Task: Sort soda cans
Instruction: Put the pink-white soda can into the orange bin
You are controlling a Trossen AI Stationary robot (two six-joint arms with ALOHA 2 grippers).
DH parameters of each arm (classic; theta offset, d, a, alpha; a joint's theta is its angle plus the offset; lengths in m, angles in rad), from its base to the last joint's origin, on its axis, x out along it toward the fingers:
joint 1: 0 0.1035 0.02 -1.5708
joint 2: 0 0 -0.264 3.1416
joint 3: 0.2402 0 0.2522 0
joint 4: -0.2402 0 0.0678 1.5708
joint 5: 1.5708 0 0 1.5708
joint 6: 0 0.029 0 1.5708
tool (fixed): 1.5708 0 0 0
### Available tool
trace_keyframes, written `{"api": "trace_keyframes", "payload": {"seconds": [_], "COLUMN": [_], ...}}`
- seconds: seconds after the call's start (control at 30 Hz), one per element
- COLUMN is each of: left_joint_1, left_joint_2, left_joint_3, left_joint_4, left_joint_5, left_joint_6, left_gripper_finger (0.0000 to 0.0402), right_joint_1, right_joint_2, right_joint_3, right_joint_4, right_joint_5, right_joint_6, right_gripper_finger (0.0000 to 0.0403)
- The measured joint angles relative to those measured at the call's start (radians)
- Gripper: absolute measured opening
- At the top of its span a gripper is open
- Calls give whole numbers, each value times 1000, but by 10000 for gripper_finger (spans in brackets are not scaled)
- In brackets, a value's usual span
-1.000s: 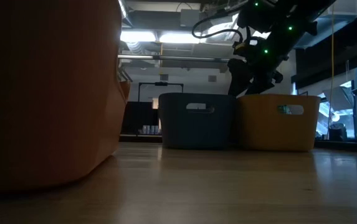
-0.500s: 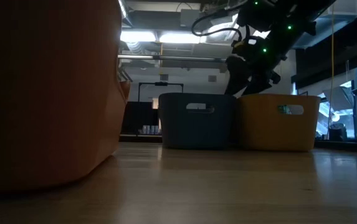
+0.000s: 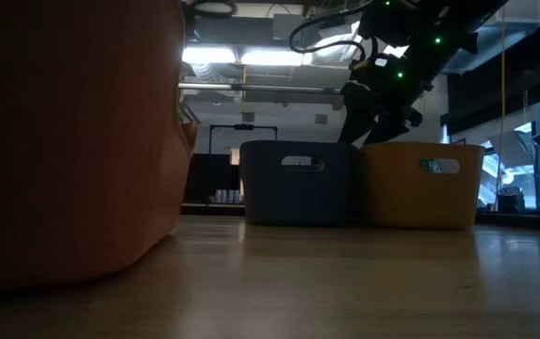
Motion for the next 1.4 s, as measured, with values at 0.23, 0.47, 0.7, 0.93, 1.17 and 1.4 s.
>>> {"api": "trace_keyframes", "payload": {"seconds": [0.23,0.47,0.7,0.93,1.17,1.4], "left_joint_1": [77,158,196,210,202,200], "left_joint_2": [55,63,63,63,63,62], "left_joint_3": [0,1,1,1,1,1], "left_joint_4": [-12,-1,36,46,48,60], "left_joint_5": [-60,-169,-169,-164,-169,-168], "left_joint_6": [150,304,429,414,417,400], "left_gripper_finger": [285,285,285,319,338,339], "right_joint_1": [0,0,0,0,0,0], "right_joint_2": [0,0,0,0,0,0], "right_joint_3": [0,0,0,0,0,0], "right_joint_4": [2,4,6,7,7,7], "right_joint_5": [0,0,-1,-14,-15,-15], "right_joint_6": [0,0,0,0,0,0], "right_gripper_finger": [358,358,358,358,358,358]}}
